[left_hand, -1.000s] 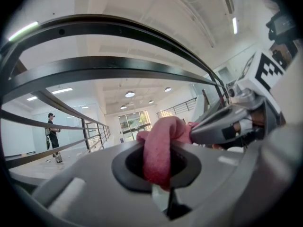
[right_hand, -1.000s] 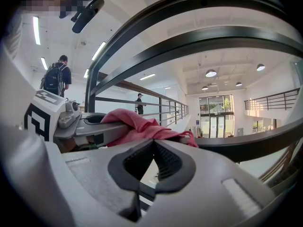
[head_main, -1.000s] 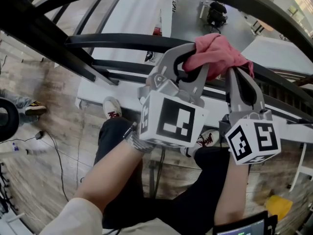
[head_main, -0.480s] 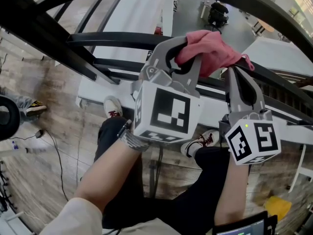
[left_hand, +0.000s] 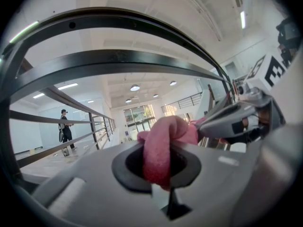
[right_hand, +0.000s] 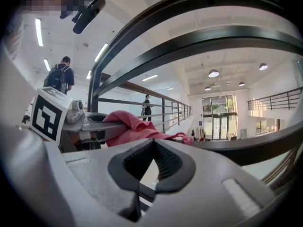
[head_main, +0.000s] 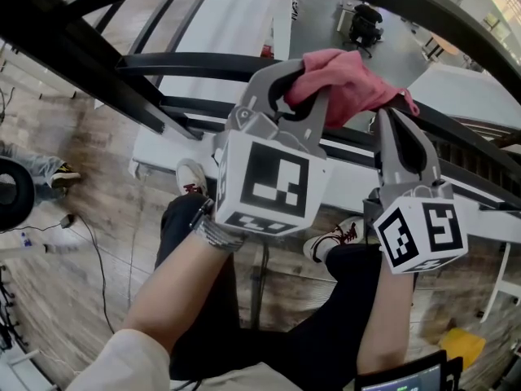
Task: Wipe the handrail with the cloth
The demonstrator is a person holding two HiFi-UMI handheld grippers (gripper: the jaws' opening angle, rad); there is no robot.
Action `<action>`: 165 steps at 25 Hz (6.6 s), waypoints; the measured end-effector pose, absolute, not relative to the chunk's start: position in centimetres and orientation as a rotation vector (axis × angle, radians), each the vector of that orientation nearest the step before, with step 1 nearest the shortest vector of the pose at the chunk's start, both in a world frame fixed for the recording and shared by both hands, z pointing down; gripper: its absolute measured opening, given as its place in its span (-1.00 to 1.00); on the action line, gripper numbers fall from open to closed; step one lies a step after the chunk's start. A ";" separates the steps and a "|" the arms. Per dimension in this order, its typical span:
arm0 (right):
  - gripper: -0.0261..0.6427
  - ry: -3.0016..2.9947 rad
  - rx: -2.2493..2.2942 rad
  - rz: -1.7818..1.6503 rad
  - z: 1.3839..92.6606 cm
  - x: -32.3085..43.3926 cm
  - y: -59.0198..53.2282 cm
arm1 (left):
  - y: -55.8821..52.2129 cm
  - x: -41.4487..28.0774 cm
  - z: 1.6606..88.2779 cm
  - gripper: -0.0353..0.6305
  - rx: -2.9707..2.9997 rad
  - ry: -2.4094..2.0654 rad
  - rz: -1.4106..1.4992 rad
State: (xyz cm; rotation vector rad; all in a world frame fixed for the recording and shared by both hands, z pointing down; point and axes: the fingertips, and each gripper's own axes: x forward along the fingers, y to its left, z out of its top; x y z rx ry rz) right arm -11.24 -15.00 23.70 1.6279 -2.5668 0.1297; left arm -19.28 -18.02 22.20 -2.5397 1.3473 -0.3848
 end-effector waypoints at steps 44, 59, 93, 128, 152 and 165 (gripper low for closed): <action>-0.92 -2.586 1.561 0.132 24.0 -15.2 -15.7 | -18.5 -24.7 22.4 -0.81 -2.490 1.438 -0.418; -0.92 -2.596 1.547 0.135 24.1 -15.9 -15.8 | -18.6 -26.1 22.5 -0.81 -2.465 1.463 -0.434; -0.92 -2.638 1.492 0.110 23.6 -18.2 -15.8 | -18.9 -28.9 22.4 -0.81 -2.425 1.518 -0.451; -0.92 -2.645 1.454 0.112 23.9 -19.3 -15.8 | -19.0 -31.8 22.4 -0.81 -2.386 1.593 -0.463; -0.92 -2.647 1.445 0.118 24.0 -19.7 -16.0 | -19.8 -35.3 22.2 -0.80 -2.266 1.765 -0.466; -0.92 -2.649 1.444 0.115 23.9 -19.6 -15.8 | -20.0 -35.6 22.2 -0.80 -2.284 1.809 -0.411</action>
